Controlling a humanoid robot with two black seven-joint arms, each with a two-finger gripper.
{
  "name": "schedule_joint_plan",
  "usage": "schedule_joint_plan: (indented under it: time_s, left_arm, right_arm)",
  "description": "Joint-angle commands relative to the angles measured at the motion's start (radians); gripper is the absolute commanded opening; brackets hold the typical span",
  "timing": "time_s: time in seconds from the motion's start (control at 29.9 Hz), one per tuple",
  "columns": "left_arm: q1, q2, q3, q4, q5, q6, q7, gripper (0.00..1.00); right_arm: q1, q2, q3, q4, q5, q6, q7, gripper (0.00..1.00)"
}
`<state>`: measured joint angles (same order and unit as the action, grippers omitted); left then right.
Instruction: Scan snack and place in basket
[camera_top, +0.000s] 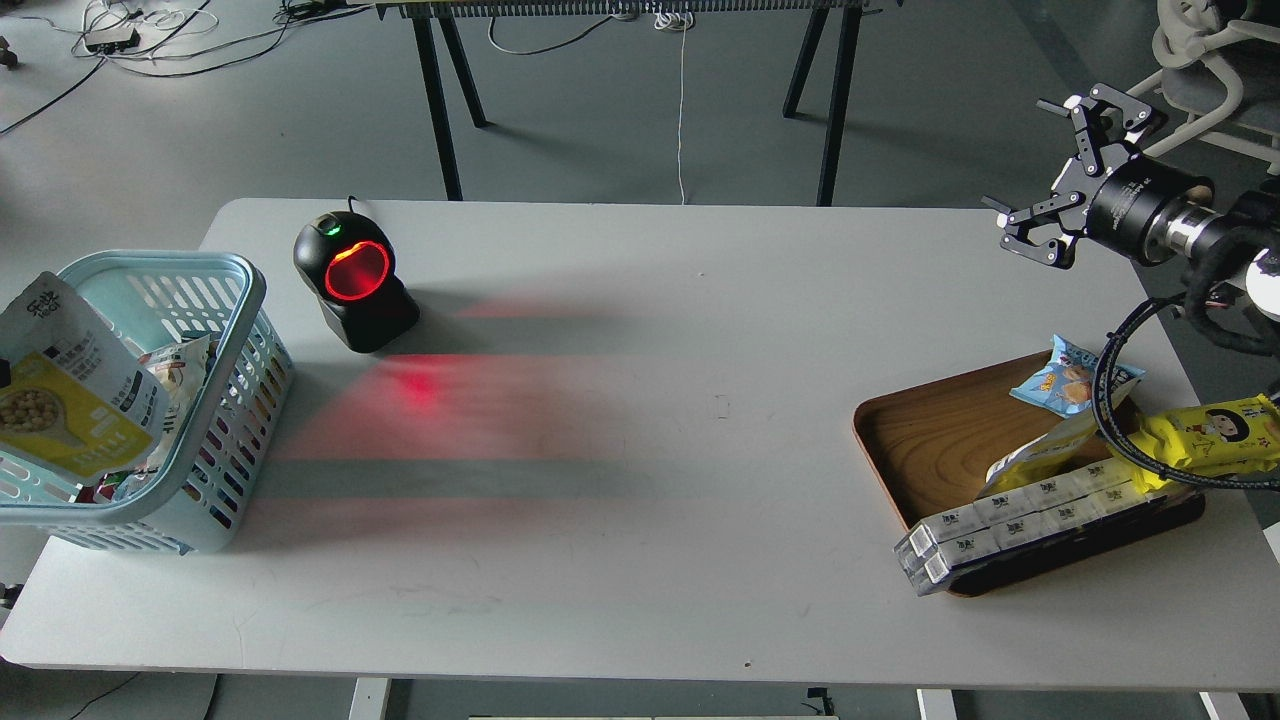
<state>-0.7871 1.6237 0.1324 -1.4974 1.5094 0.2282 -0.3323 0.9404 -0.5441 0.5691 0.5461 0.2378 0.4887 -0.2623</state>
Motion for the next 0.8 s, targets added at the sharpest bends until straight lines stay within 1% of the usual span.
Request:
schedule_joint_plan:
  time_s: [0.0,0.1,0.17,0.23,0.33,0.43,0.5,0.57,0.67,0.77]
  left_arm:
    - [0.000,-0.018,0.033,0.000,0.000,0.022,0.001,0.03]
    - [0.000,-0.021,0.038,0.000,0.000,0.028,0.001,0.09]
    - [0.000,-0.021,0.038,0.000,0.002,0.030,0.001,0.22]
    - [0.000,-0.021,0.038,0.002,0.002,0.030,-0.001,0.40]
    - [0.000,-0.022,0.038,0.002,0.000,0.033,-0.011,0.65]
    - [-0.001,-0.022,0.036,0.002,0.000,0.057,-0.016,0.86]
    - [-0.003,-0.021,0.032,0.002,0.000,0.071,-0.016,0.95]
    - [-0.010,-0.016,0.023,0.002,0.000,0.080,-0.016,0.99]
    - [-0.017,-0.008,-0.013,-0.003,0.002,0.097,-0.014,0.99]
    - [-0.017,-0.004,-0.089,-0.004,0.002,0.103,-0.014,0.99]
  right_arm:
    - [0.000,0.007,0.000,-0.002,0.000,0.000,0.000,1.00]
    - [0.000,0.010,0.000,-0.002,0.000,0.000,0.000,1.00]
    - [-0.002,0.010,0.000,-0.002,0.000,0.000,0.002,1.00]
    - [-0.002,0.012,0.000,-0.003,0.000,0.000,0.002,1.00]
    - [-0.002,0.013,0.000,-0.003,0.000,0.000,0.002,1.00]
    - [-0.002,0.019,0.000,-0.005,0.000,0.000,0.002,1.00]
    - [-0.002,0.019,0.000,-0.005,0.000,0.000,0.002,1.00]
    - [-0.002,0.019,0.000,-0.005,0.000,0.000,0.002,1.00]
    - [-0.002,0.021,0.000,-0.005,0.000,0.000,0.002,1.00]
    - [0.000,0.021,0.000,-0.003,0.000,0.000,0.002,1.00]
